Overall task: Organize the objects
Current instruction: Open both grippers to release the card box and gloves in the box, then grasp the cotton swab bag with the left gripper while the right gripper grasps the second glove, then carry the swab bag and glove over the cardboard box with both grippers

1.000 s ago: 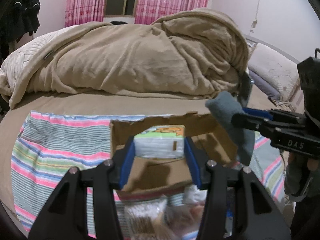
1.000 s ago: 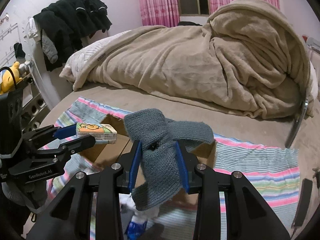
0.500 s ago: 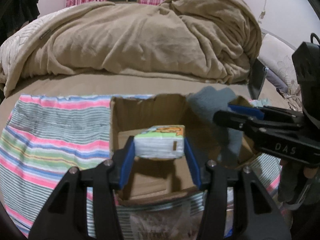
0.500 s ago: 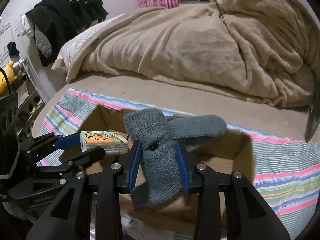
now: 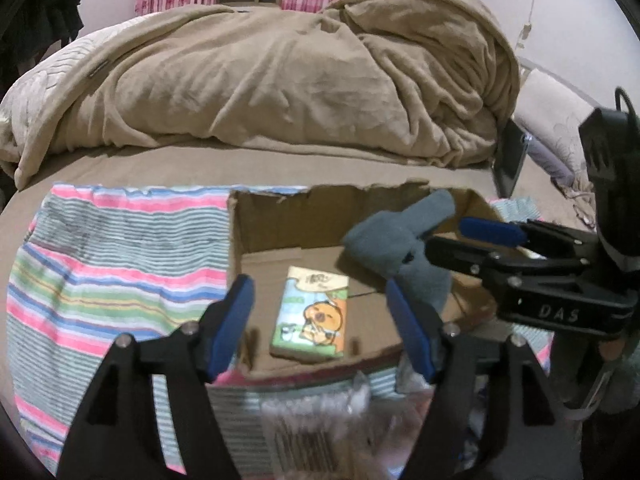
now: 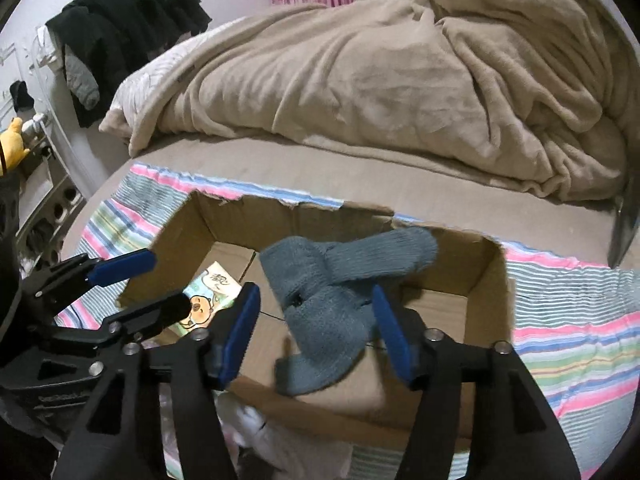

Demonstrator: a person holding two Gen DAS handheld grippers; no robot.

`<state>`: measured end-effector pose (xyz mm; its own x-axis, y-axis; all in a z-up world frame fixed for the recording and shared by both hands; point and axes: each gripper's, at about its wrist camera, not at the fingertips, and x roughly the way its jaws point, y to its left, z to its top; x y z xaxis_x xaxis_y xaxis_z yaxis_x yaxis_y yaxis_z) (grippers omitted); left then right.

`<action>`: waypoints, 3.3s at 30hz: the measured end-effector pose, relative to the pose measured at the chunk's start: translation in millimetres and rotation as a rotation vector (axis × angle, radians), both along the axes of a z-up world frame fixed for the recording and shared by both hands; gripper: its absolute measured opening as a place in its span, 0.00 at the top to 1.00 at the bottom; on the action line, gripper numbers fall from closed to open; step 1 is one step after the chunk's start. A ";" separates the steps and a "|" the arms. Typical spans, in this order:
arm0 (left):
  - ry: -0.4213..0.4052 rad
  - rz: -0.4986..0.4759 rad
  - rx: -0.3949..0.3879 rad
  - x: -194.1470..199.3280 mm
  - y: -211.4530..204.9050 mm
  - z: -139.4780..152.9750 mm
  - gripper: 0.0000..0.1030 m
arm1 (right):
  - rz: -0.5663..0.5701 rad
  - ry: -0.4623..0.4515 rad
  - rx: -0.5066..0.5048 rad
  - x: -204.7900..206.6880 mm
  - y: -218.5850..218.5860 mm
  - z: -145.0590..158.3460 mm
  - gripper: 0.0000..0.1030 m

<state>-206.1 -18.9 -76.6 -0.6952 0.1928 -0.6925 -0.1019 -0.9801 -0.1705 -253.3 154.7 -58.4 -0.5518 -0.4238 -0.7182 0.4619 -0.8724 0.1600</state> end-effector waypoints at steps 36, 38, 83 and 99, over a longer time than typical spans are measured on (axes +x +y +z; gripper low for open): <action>-0.086 0.047 0.039 119.0 -5.9 14.7 0.28 | -0.081 0.000 -0.018 132.1 55.2 27.7 0.34; -0.094 0.049 0.039 117.1 -6.2 11.2 0.26 | -0.086 -0.017 -0.015 132.6 57.8 19.9 0.34; -0.147 -0.028 0.050 87.0 2.6 -33.4 0.55 | -0.024 -0.182 -0.067 143.3 67.0 -34.5 0.78; -0.068 0.008 0.063 108.2 -12.9 3.5 0.55 | -0.058 -0.096 -0.095 148.1 80.8 2.8 0.78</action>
<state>-97.9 -31.8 -73.1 -0.6490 0.2322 -0.7245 -0.0801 -0.9679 -0.2384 -105.1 235.5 -55.6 -0.5081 -0.4617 -0.7271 0.3902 -0.8760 0.2836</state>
